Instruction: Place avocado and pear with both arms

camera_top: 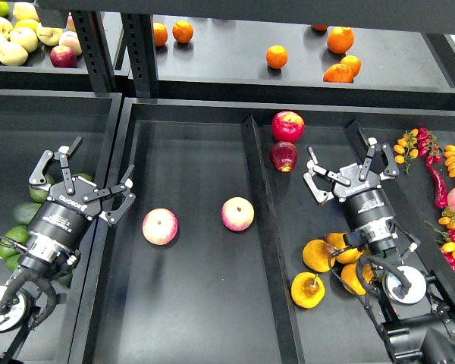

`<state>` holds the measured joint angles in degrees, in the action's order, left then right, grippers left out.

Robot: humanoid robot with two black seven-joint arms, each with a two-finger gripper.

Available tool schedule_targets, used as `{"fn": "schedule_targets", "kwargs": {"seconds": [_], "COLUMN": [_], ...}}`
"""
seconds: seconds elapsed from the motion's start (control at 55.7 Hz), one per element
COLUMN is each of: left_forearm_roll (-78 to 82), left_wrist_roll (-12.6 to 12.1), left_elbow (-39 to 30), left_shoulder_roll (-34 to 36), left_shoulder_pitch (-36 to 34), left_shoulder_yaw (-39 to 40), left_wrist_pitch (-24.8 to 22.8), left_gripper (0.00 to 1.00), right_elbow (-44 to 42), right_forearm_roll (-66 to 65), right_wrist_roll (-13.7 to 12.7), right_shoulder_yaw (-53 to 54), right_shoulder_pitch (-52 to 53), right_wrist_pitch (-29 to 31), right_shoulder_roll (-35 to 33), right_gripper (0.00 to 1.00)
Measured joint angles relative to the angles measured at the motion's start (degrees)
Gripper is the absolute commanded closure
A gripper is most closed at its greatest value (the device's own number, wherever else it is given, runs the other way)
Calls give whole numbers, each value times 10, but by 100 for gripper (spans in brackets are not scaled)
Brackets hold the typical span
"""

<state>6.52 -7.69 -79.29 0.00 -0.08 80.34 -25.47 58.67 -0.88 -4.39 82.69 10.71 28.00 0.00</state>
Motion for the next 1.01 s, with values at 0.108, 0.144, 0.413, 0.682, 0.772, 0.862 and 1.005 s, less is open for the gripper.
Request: {"fn": "schedule_targets", "kwargs": {"seconds": [0.108, 0.144, 0.413, 0.682, 0.772, 0.862, 1.005], "left_forearm_roll": [1, 1, 1, 0, 0, 1, 1], "left_wrist_roll": [-2, -2, -2, -2, -2, -2, -2], "left_elbow": [0, 0, -1, -1, -1, -1, -1], "left_shoulder_roll": [0, 0, 0, 0, 0, 0, 0], "left_shoulder_pitch": [17, 18, 19, 20, 19, 19, 19], "left_shoulder_yaw": [1, 1, 3, 4, 5, 6, 7], "left_wrist_pitch": [-3, 0, 44, 65, 70, 73, 73], "left_gripper": [0, 0, 0, 0, 0, 0, 0], "right_elbow": [14, 15, 28, 29, 29, 29, 27], "right_forearm_roll": [0, 0, 0, 0, 0, 0, 0], "right_wrist_roll": [0, 0, 1, 0, 0, 0, 0], "right_shoulder_yaw": [3, 4, 6, 7, 7, 7, 7], "right_shoulder_pitch": [-22, -25, -45, -46, -46, -46, -48], "right_wrist_pitch": [0, 0, 0, 0, 0, 0, 0], "right_shoulder_roll": [0, 0, 0, 0, 0, 0, 0], "right_gripper": [0, 0, 0, 0, 0, 0, 0]}}
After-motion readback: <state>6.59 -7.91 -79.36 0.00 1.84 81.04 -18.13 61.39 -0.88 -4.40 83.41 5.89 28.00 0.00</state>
